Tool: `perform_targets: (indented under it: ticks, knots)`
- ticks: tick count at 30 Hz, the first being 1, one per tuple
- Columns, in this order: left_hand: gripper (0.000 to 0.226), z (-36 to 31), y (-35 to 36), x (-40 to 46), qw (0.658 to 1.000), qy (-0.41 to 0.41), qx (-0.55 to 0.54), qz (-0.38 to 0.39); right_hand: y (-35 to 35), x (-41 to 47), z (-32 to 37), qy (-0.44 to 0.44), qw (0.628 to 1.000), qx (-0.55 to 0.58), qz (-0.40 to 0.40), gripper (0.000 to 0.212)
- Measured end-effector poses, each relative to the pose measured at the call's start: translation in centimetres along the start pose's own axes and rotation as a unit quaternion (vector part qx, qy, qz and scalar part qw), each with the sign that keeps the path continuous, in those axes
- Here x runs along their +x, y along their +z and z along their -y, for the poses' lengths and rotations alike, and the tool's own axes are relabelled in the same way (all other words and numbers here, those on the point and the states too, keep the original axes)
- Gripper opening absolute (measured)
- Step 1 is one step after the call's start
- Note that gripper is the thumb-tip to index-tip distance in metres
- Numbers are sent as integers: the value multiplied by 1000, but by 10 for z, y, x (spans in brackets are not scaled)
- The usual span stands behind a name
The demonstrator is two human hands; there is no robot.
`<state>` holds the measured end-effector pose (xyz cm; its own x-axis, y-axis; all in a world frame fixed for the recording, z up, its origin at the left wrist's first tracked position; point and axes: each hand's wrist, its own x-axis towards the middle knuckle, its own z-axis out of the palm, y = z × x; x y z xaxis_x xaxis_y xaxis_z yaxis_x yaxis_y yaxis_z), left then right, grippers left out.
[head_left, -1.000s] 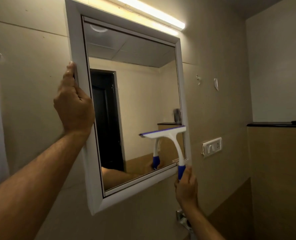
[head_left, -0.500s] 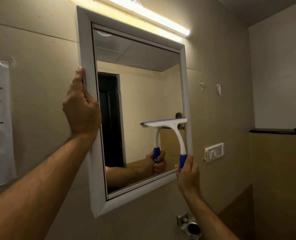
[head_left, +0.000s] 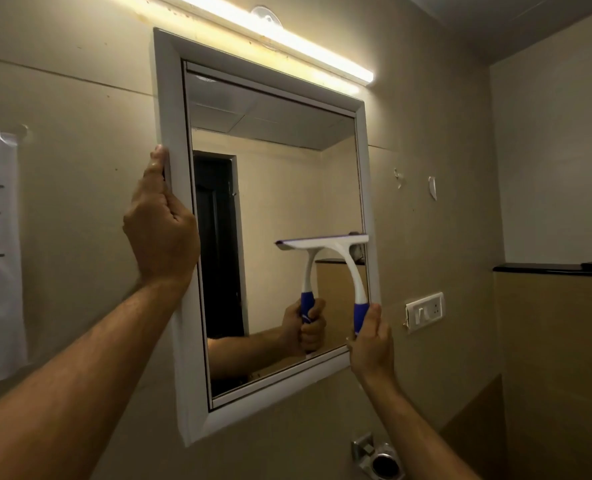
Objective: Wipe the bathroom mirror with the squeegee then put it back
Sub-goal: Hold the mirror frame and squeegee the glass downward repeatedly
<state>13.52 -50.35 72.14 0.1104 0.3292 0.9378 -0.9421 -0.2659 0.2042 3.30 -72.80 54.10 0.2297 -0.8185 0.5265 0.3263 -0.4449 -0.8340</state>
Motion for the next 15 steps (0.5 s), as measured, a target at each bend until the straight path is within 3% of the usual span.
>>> perform_targets:
  ticks: [5,7,15]
  knots:
    - [41,-1,-1,-1,1000,-3,-17,-4,-12,-23,-24,15,1000,-2,6,50]
    - [41,0,-3,0,1000,-6,-26,-6,-11,-13,-11,4,1000,-17,1,43]
    - [41,1,-8,2,999,-28,-46,-1,10,54,70,-66,998,9,10,53]
